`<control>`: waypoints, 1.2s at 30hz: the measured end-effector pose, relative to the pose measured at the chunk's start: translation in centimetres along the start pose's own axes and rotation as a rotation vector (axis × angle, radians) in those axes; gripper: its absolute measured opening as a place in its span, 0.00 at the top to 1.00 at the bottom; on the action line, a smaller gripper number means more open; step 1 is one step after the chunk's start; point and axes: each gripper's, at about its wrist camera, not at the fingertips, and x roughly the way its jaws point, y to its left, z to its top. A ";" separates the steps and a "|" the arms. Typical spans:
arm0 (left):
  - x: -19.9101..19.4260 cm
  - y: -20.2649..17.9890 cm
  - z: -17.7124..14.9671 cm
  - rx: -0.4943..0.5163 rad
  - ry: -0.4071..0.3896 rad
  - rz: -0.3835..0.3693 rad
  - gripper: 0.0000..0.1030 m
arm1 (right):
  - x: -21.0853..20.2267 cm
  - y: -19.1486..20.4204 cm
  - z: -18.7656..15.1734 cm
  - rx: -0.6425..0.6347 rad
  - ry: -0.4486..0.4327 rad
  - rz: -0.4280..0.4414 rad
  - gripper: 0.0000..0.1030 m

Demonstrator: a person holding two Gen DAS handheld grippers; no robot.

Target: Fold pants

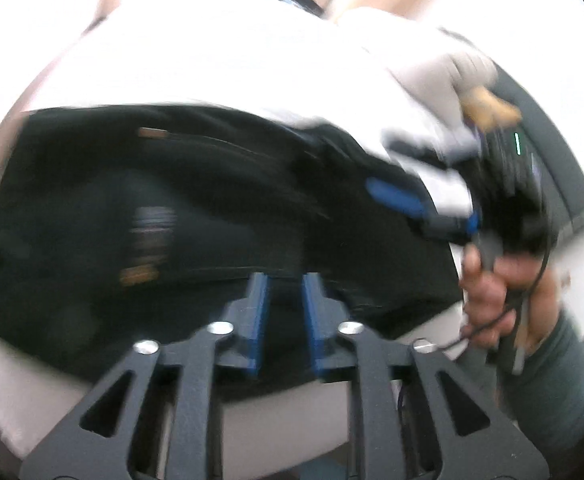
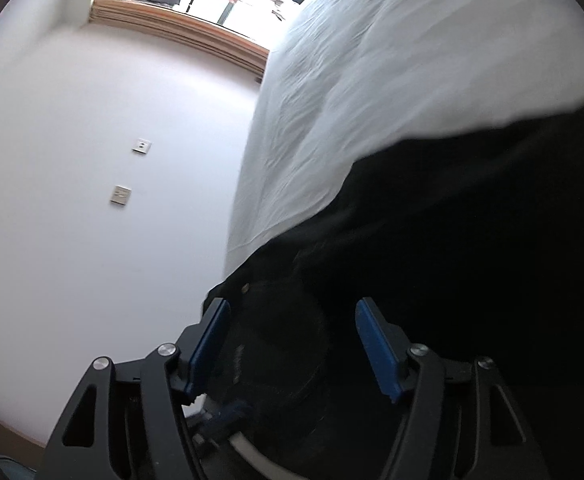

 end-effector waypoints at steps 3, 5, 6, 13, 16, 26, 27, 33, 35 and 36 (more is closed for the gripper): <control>-5.0 4.8 -0.7 -0.203 -0.151 0.005 0.01 | 0.7 0.1 -2.1 0.025 -0.004 0.039 0.34; -7.3 7.6 -1.3 -0.303 -0.195 -0.004 0.01 | 1.3 0.1 -3.1 0.047 0.006 0.063 0.34; -8.1 8.5 -1.5 -0.335 -0.205 -0.010 0.01 | 1.5 0.2 -3.3 0.048 0.008 0.061 0.34; -9.6 16.0 -5.0 -0.635 -0.271 -0.129 0.01 | 2.5 1.6 -3.8 0.034 0.027 0.044 0.34; -8.1 16.9 -5.7 -0.682 -0.257 -0.186 0.01 | 2.6 1.4 -3.8 0.044 0.035 0.016 0.34; -2.4 18.9 -4.2 -0.748 -0.263 -0.321 0.02 | 3.5 2.3 -3.6 0.045 0.044 -0.019 0.34; -1.7 19.2 -4.0 -0.761 -0.271 -0.339 0.02 | 3.4 2.1 -3.6 0.045 0.043 -0.020 0.34; -0.2 19.0 -2.8 -0.785 -0.268 -0.364 0.08 | 3.6 2.0 -3.6 0.051 0.047 -0.020 0.34; 0.3 19.4 -2.7 -0.801 -0.263 -0.367 0.19 | 3.4 1.9 -3.6 0.053 0.044 -0.018 0.34; -0.1 19.7 -3.1 -0.820 -0.258 -0.375 0.33 | 3.4 1.8 -3.6 0.056 0.040 -0.016 0.34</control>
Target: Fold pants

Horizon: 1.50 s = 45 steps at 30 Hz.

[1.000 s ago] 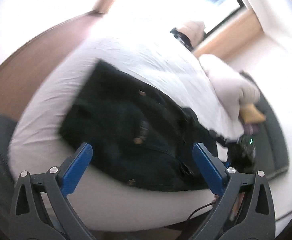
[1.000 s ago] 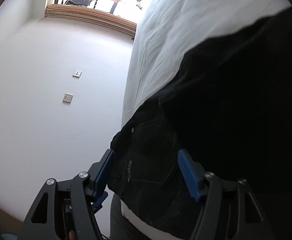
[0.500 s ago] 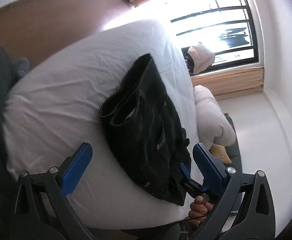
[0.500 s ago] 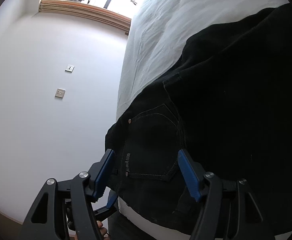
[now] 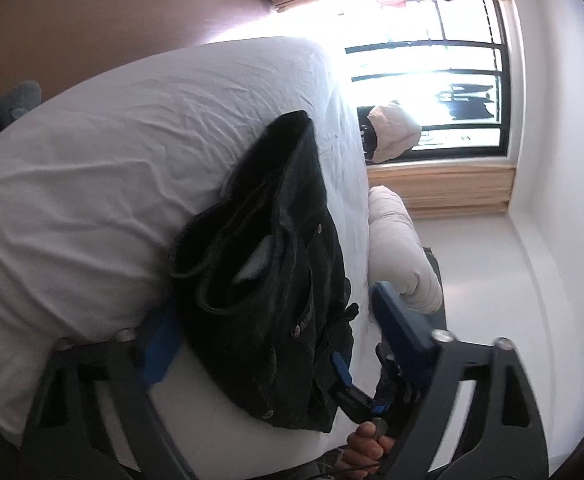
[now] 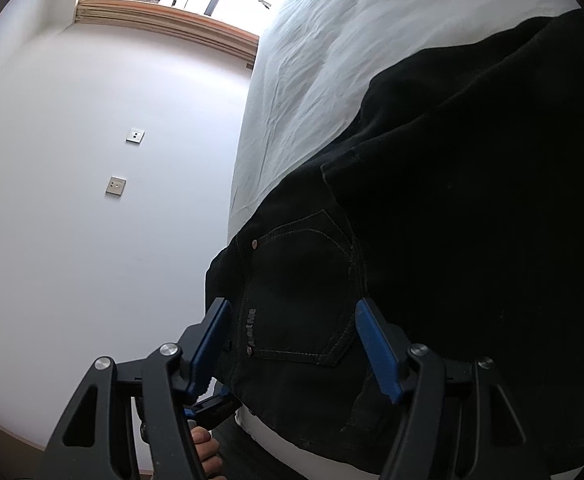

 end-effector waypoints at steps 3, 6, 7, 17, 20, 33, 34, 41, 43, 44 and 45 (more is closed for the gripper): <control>0.8 1.7 0.6 -0.089 0.017 0.004 0.74 | -0.1 -0.4 0.0 0.009 -0.007 0.007 0.34; 1.4 3.1 1.0 -0.165 0.029 -0.030 0.79 | -0.1 -0.9 -0.1 0.029 -0.012 0.009 0.34; 1.5 2.9 1.0 -0.158 0.031 -0.030 0.80 | -0.1 -0.9 -0.1 0.029 -0.011 0.008 0.34; 2.7 -1.4 1.1 0.010 0.038 -0.010 0.85 | 3.3 2.3 1.9 -0.046 0.074 0.057 0.34; 3.2 -3.9 0.8 0.092 0.044 -0.010 0.85 | 6.6 1.0 2.6 0.006 0.196 -0.006 0.37; 7.0 -12.7 -1.9 0.406 0.085 0.017 0.85 | 8.2 -0.1 2.0 -0.029 0.155 -0.055 0.44; 7.1 -13.3 -2.3 0.428 0.090 0.021 0.85 | 8.2 0.1 1.9 -0.039 0.153 -0.063 0.43; 7.0 -16.3 -3.9 0.553 0.126 0.032 0.85 | 6.3 -0.1 2.0 0.042 0.133 0.015 0.26; 7.8 -17.5 -4.6 0.596 0.142 0.041 0.85 | 5.0 -0.2 2.3 0.078 0.126 0.047 0.18; 8.4 -18.1 -5.2 0.629 0.151 0.046 0.85 | 3.9 -0.1 2.6 0.091 0.112 0.085 0.16; 7.5 -18.2 -5.7 0.657 0.162 0.050 0.85 | 3.0 0.3 2.8 0.089 0.100 0.109 0.14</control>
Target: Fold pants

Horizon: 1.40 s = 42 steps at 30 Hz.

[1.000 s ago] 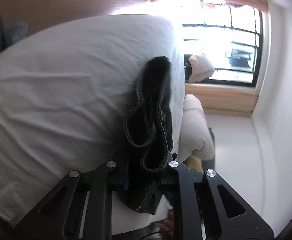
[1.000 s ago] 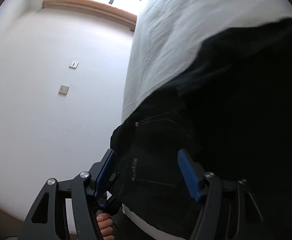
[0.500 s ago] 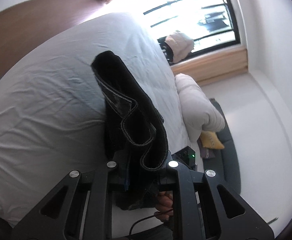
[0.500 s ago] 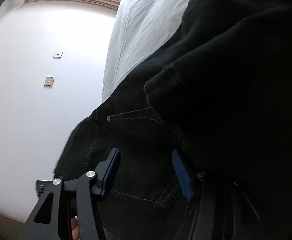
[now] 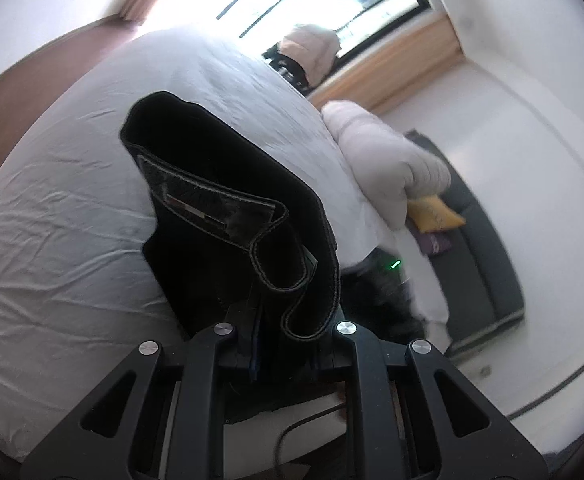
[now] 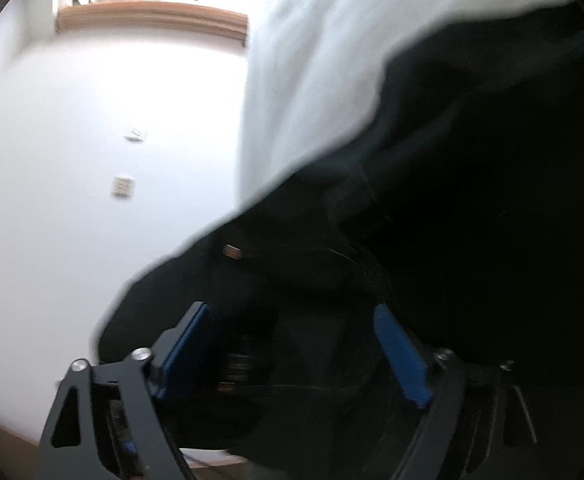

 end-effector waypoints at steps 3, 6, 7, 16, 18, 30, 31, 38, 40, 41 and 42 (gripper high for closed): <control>1.2 -2.7 -1.0 0.094 0.043 0.008 0.85 | -3.6 3.0 0.8 -0.092 -0.022 0.059 0.07; 3.3 -5.4 -2.0 0.187 0.085 0.010 0.85 | -6.8 6.9 1.4 -0.224 -0.010 0.066 0.05; 3.8 -6.3 -2.3 0.214 0.095 0.010 0.85 | -7.6 8.1 1.5 -0.265 -0.001 0.061 0.03; 7.7 -10.0 -4.8 0.364 0.165 0.013 0.85 | -7.8 13.1 0.3 -0.523 0.165 -0.191 0.02; 8.5 -10.6 -5.5 0.392 0.185 0.015 0.85 | -7.8 12.0 0.3 -0.494 0.172 -0.227 0.02; 15.8 -12.3 -7.2 0.514 0.318 0.034 0.85 | -12.7 4.9 2.8 -0.382 0.091 -0.351 0.76; 16.5 -12.5 -7.4 0.526 0.329 0.035 0.85 | -13.0 4.1 3.0 -0.372 0.086 -0.358 0.77; 20.2 -14.5 -8.7 0.579 0.379 0.035 0.85 | -14.6 -0.4 5.0 -0.316 0.040 -0.380 0.83; 21.2 -15.2 -9.3 0.591 0.396 0.035 0.85 | -15.2 -1.2 5.4 -0.312 0.033 -0.381 0.83; 21.6 -15.5 -9.5 0.597 0.401 0.036 0.85 | -15.4 -1.5 5.6 -0.312 0.028 -0.381 0.83; 22.1 -15.7 -9.7 0.607 0.407 0.038 0.85 | -15.6 -1.8 5.7 -0.312 0.026 -0.383 0.83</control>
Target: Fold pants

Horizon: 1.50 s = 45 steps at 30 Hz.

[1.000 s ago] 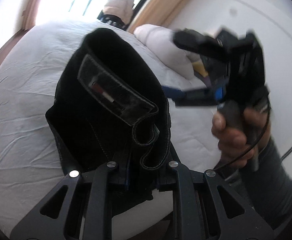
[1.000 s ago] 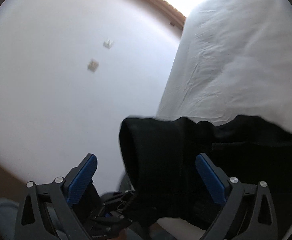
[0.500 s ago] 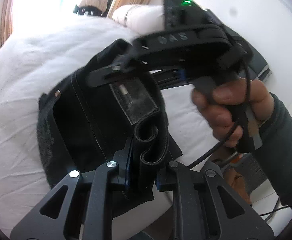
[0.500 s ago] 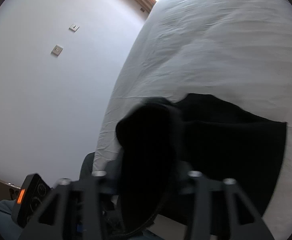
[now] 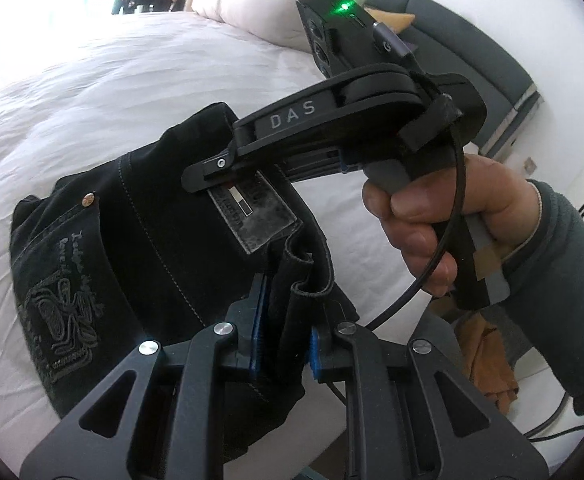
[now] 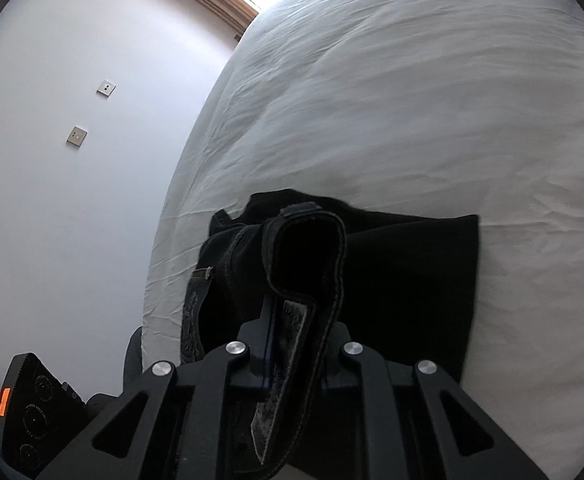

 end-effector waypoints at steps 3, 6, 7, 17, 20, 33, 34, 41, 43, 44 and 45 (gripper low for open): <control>0.3 -1.1 0.3 0.018 0.018 -0.003 0.85 | -0.2 -1.7 0.0 0.017 -0.006 0.002 0.84; 0.9 -2.1 1.1 0.037 0.038 -0.002 0.85 | -0.1 -3.0 -0.1 0.042 -0.015 0.015 0.84; 1.2 -2.4 1.3 0.053 0.039 0.001 0.85 | -0.1 -3.5 -0.2 0.050 -0.020 0.020 0.84; 6.4 -3.7 0.4 0.077 0.134 0.043 0.85 | 1.3 -7.5 -1.0 0.124 -0.028 0.044 0.84; 6.8 -3.8 0.3 0.074 0.138 0.046 0.82 | 1.5 -7.9 -0.8 0.136 -0.019 0.052 0.83; -0.4 -2.0 -2.4 -0.061 0.077 -0.066 0.38 | -1.0 -8.1 -1.0 0.166 -0.088 0.021 0.60; -1.5 -1.1 -2.4 -0.092 0.057 -0.059 0.38 | -1.5 -8.0 -1.1 0.165 -0.100 -0.008 0.54; -5.8 5.9 -1.6 -0.201 -0.068 0.024 0.38 | -5.8 -5.3 -2.6 0.155 -0.192 -0.001 0.50; -5.6 7.3 -1.2 -0.229 -0.090 0.046 0.38 | -6.1 -3.3 -4.0 0.121 -0.195 0.087 0.50; -5.0 7.9 -1.2 -0.221 -0.090 0.060 0.38 | -5.9 -2.7 -4.7 0.112 -0.189 0.122 0.50; -4.9 8.8 -1.1 -0.217 -0.082 0.070 0.38 | -5.4 -2.2 -5.5 0.106 -0.174 0.160 0.50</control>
